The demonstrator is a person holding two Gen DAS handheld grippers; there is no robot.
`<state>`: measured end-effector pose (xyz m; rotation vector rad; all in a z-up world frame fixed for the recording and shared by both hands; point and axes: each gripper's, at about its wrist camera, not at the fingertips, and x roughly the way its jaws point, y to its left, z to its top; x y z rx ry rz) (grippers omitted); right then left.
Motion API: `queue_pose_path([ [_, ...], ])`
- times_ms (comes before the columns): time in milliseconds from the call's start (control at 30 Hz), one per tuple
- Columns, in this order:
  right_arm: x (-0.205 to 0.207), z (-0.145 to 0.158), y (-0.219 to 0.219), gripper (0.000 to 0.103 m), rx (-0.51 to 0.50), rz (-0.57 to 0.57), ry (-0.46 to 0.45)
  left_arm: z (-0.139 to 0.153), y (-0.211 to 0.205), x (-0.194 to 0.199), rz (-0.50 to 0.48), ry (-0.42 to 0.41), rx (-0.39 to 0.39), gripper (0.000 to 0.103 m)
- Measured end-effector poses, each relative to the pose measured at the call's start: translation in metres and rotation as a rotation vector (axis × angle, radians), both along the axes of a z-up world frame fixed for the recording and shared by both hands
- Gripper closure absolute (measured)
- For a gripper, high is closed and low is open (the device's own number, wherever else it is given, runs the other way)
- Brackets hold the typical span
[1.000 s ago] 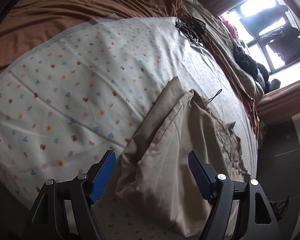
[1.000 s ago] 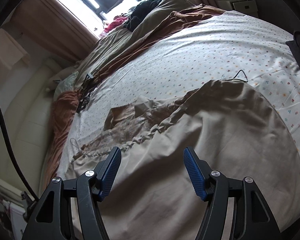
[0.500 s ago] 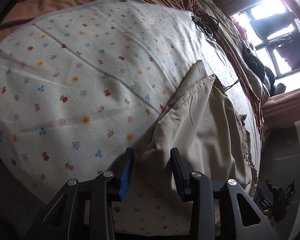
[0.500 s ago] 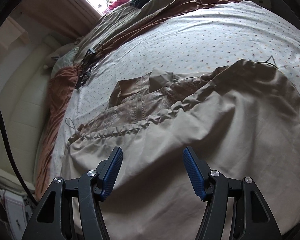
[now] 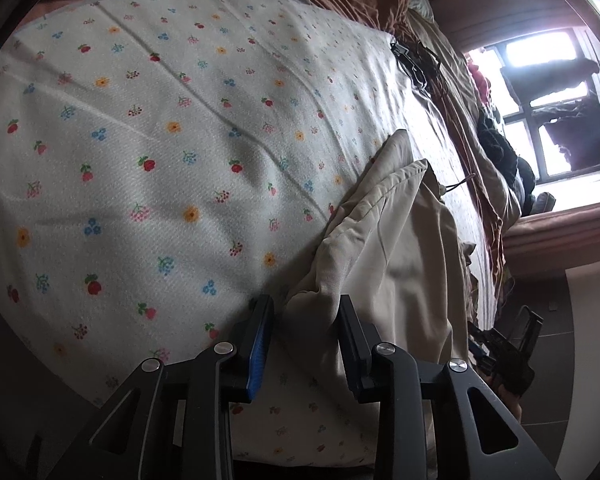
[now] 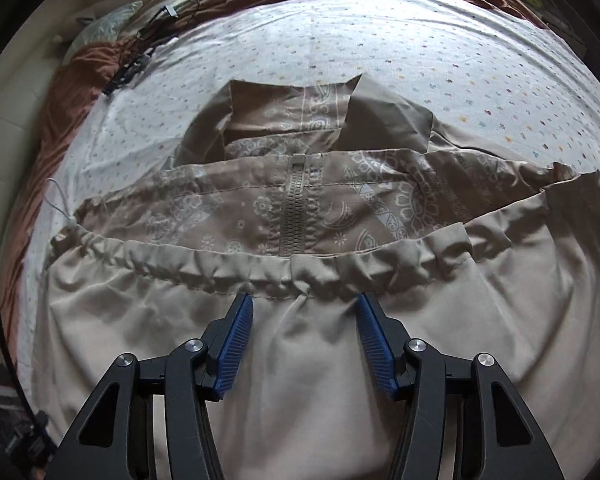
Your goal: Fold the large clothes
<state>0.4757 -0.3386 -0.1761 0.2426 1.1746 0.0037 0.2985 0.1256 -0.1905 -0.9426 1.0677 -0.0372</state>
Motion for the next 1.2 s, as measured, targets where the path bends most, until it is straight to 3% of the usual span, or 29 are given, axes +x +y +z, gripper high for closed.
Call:
queue_pose_path([
  [67, 0.007, -0.008, 0.001, 0.061, -0.032, -0.003, 0.006, 0.001, 0.0, -0.001, -0.008, -0.001, -0.016, 0.069],
  [100, 0.008, -0.008, 0.001, 0.072, -0.037, -0.001, -0.005, 0.002, 0.001, -0.002, -0.011, -0.003, -0.025, 0.069],
  [133, 0.009, -0.006, 0.001, 0.092, -0.023, 0.008, -0.021, 0.002, 0.001, -0.003, -0.013, -0.005, -0.035, 0.069],
  [233, 0.016, 0.002, -0.006, 0.096, 0.017, 0.001, -0.054, 0.002, 0.0, -0.004, -0.015, -0.008, -0.063, 0.069],
  [400, 0.027, 0.008, -0.025, 0.099, 0.104, -0.044, -0.083, 0.004, -0.004, -0.01, -0.012, 0.0, -0.125, 0.069],
  [633, 0.041, 0.0, -0.021, 0.101, 0.097, -0.05, -0.088, 0.004, -0.025, -0.012, -0.039, -0.001, -0.157, 0.069],
  [867, 0.037, 0.006, -0.026, 0.1, 0.116, -0.021, -0.111, -0.013, -0.029, 0.006, 0.002, 0.018, -0.171, 0.069],
  [1033, 0.021, 0.03, -0.032, 0.099, 0.145, -0.012, -0.163, -0.019, -0.027, 0.01, 0.015, -0.008, -0.208, 0.069],
  [1200, -0.003, 0.05, -0.027, 0.099, 0.152, 0.015, -0.183, -0.014, -0.03, 0.006, 0.02, -0.022, -0.194, 0.069],
])
